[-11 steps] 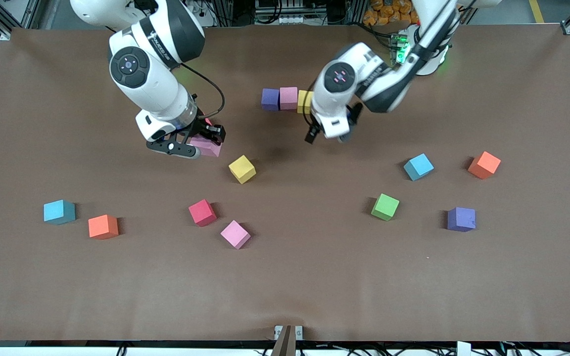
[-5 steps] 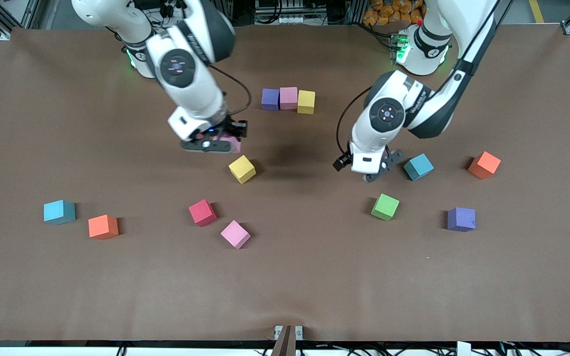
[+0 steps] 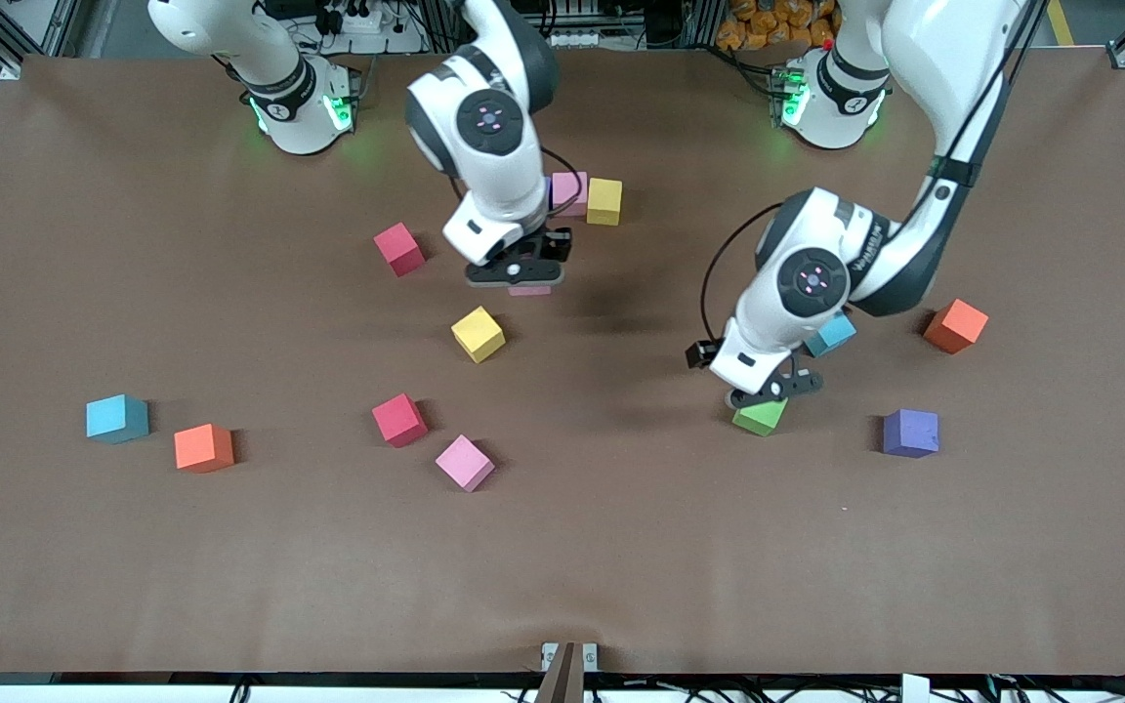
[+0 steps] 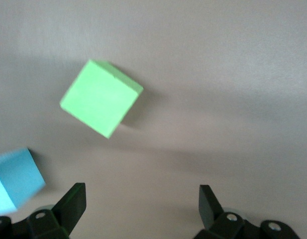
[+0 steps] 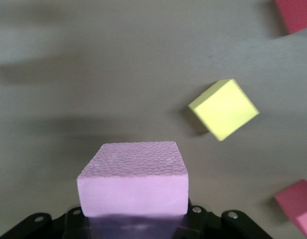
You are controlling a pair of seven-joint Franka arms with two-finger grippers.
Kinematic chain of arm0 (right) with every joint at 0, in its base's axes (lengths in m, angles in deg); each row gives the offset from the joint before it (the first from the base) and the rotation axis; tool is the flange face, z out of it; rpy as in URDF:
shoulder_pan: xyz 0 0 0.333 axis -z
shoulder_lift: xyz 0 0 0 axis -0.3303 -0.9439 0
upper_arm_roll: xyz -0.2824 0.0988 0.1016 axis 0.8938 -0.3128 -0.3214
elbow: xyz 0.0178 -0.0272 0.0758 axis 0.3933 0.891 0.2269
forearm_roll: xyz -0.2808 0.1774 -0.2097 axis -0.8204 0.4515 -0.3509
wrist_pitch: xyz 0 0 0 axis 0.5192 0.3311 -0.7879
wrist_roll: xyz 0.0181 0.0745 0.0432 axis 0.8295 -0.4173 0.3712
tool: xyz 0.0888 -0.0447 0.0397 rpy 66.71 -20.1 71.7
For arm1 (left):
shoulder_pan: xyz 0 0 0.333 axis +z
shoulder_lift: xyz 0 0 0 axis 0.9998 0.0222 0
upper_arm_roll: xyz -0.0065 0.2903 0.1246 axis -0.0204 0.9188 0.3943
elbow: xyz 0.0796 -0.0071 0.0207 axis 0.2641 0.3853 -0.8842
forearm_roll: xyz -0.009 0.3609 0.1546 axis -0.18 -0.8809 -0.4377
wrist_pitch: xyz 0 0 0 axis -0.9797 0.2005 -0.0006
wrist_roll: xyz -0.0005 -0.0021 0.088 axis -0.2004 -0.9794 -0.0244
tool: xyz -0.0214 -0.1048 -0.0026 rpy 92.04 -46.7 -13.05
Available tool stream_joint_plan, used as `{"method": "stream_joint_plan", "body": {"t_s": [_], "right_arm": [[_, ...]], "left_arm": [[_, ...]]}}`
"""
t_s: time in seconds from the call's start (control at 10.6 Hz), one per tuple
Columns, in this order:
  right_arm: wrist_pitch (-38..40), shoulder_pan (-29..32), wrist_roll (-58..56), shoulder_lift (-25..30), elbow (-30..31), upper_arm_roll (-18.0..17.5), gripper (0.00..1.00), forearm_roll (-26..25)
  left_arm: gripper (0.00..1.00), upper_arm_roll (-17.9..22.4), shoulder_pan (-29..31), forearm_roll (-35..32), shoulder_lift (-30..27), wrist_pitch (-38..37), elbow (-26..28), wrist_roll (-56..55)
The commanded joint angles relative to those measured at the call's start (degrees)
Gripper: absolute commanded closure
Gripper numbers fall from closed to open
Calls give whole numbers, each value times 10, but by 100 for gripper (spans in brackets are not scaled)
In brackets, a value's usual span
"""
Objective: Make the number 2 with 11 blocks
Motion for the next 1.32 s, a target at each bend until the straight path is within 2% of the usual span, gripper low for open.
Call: {"method": "stream_joint_plan", "body": {"t_s": [0.0, 0.19, 0.28, 0.38, 0.66, 0.85, 1.22], "right_arm": [[-36, -36, 37, -38, -13, 4, 49, 55], [-64, -64, 53, -73, -14, 4, 49, 81], [-74, -71, 58, -86, -15, 2, 49, 88], [-79, -75, 59, -97, -16, -10, 49, 99], [-101, -88, 60, -126, -16, -27, 49, 109], [-102, -97, 70, -134, -16, -29, 49, 109], [-122, -108, 70, -151, -17, -47, 49, 128]], "left_arm": [[0, 28, -10, -16, 16, -11, -17, 110], [0, 30, -15, -32, 33, -4, -24, 144], [0, 29, -15, -65, 44, -4, -35, 156], [0, 29, -14, -77, 57, -1, -47, 162], [0, 30, -6, -78, 80, 44, -50, 235], [0, 51, -5, -70, 85, 65, -50, 319], [0, 55, -6, -69, 103, 93, -50, 337]]}}
